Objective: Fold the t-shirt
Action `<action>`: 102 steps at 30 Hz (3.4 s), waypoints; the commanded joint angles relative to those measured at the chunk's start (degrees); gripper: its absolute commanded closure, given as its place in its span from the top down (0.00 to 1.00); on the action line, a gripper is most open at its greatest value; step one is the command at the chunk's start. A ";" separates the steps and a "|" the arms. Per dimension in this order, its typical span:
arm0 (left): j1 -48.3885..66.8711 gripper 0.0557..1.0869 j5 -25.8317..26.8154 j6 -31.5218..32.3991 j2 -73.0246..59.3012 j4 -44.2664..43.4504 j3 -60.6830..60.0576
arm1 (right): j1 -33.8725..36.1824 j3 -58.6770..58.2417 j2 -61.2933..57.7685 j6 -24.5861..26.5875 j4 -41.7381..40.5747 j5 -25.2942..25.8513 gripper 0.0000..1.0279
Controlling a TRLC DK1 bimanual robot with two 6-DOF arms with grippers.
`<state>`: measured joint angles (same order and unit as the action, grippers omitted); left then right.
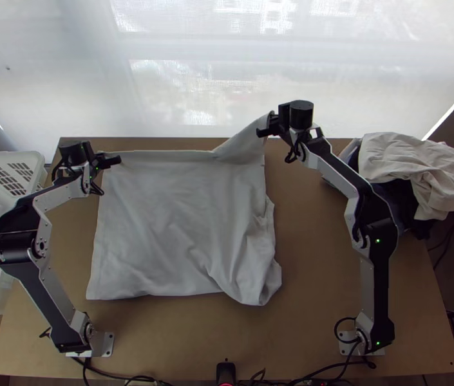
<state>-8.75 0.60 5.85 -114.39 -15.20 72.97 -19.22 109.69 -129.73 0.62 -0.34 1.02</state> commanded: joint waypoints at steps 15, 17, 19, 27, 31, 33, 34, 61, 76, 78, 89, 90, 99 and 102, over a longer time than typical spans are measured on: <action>-1.35 0.03 0.54 -0.05 17.44 -1.67 -16.54 | -1.26 -28.92 21.19 -0.71 -5.81 -0.31 0.03; -1.35 0.03 0.63 -0.13 18.94 -1.59 -18.04 | -1.69 -30.50 23.21 -0.71 -5.81 -0.40 0.03; -1.35 0.03 0.63 -0.22 20.26 -1.59 -19.36 | -2.05 -32.17 25.32 -0.71 -5.81 -0.49 0.03; -1.35 0.03 0.81 -0.22 25.27 -0.97 -23.93 | -4.51 -41.13 34.55 -0.97 -5.81 -0.58 0.03; -1.35 0.03 0.89 -0.22 27.55 -0.79 -26.56 | -6.44 -45.44 38.68 -0.54 -5.81 -0.66 0.03; -1.35 0.03 0.89 -0.22 28.87 -0.71 -27.71 | -6.97 -47.29 40.61 -0.18 -5.73 -0.75 0.03; -1.35 0.03 0.89 -0.22 29.66 -0.36 -28.23 | -7.06 -47.90 41.49 -0.18 -5.37 -0.84 0.03; -0.30 0.03 0.81 -0.57 46.98 6.76 -43.17 | -9.78 -65.48 54.94 -1.15 -3.70 -1.19 0.03; 0.32 0.03 0.81 -1.45 52.95 9.14 -48.71 | -9.17 -69.17 57.84 -1.68 -3.00 -1.19 0.03; 0.32 0.03 0.81 -1.45 53.39 9.31 -49.15 | -9.17 -69.35 58.01 -1.68 -2.91 -1.19 0.02; 0.05 0.03 0.81 -2.24 54.10 9.40 -51.00 | -8.46 -71.46 60.65 -2.29 -2.12 -1.19 0.03; -0.04 0.03 0.81 -2.33 54.18 9.40 -51.00 | -8.20 -71.54 61.00 -2.29 -2.03 -1.19 0.03; -1.27 0.03 0.81 -3.74 54.36 9.40 -51.70 | -6.79 -72.60 62.41 -2.38 -1.59 -1.19 0.03; -1.62 0.03 0.81 -4.35 54.53 9.31 -52.23 | -6.79 -73.57 62.58 -2.29 -1.59 -1.19 0.03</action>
<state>-9.52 1.43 2.52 -60.18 -5.82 21.61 -26.59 37.56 -67.94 -1.74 -2.09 -0.30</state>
